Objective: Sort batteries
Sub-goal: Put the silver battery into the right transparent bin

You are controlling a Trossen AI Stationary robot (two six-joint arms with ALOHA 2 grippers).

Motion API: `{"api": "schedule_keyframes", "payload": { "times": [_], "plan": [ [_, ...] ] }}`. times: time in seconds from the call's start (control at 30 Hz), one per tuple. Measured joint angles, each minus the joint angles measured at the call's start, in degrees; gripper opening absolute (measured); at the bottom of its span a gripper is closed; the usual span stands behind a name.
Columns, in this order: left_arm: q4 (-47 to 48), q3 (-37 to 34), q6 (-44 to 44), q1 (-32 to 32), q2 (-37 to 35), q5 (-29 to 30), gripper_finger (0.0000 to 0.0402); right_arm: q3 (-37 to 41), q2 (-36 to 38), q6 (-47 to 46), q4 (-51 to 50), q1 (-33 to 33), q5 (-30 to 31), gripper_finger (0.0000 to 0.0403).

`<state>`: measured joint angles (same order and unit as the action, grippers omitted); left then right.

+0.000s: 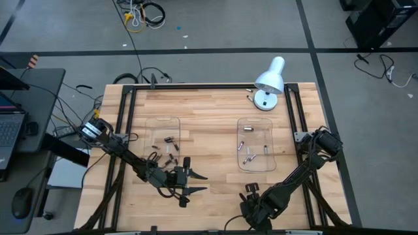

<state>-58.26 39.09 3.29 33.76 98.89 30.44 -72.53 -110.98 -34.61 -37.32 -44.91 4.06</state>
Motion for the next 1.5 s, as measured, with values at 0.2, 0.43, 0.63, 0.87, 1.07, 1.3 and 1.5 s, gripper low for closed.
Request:
{"api": "schedule_keyframes", "payload": {
  "times": [0.2, 0.43, 0.63, 0.87, 1.07, 1.3, 1.5],
  "plan": [
    [0.2, 0.0, 0.0, 0.0, 0.0, 0.0, 0.0162, 0.0, 0.0, -0.2, 0.5, 0.0, -0.7, 0.0126],
    [0.3, 0.0, 0.0, 0.0, 0.0, 0.0, 0.0162, 0.0, 0.0, -0.6, 1.6, 0.1, -0.7, 0.0121],
    [0.3, 0.0, 0.0, 0.0, 0.0, 0.0, 0.0162, 0.0, 0.0, -1.4, 1.6, 0.5, -1.1, 0.0121],
    [0.3, 0.0, 0.0, 0.0, 0.0, 0.0, 0.0162, 0.0, 0.0, -1.4, 1.6, 0.5, -1.2, 0.0096],
    [0.4, 0.0, 0.0, 0.0, 0.0, 0.0, 0.0162, 0.0, 0.0, -1.4, 1.5, 0.5, -1.9, 0.0054],
    [0.8, 0.0, 0.0, 0.0, 0.0, 0.0, 0.0162, -1.9, 1.2, -0.7, -5.5, 1.1, -2.5, 0.0021],
    [1.2, 0.0, 0.0, 0.0, 0.0, 0.0, 0.0162, -10.3, 7.4, 0.2, -19.7, 3.2, -1.8, 0.002]
  ]
}}
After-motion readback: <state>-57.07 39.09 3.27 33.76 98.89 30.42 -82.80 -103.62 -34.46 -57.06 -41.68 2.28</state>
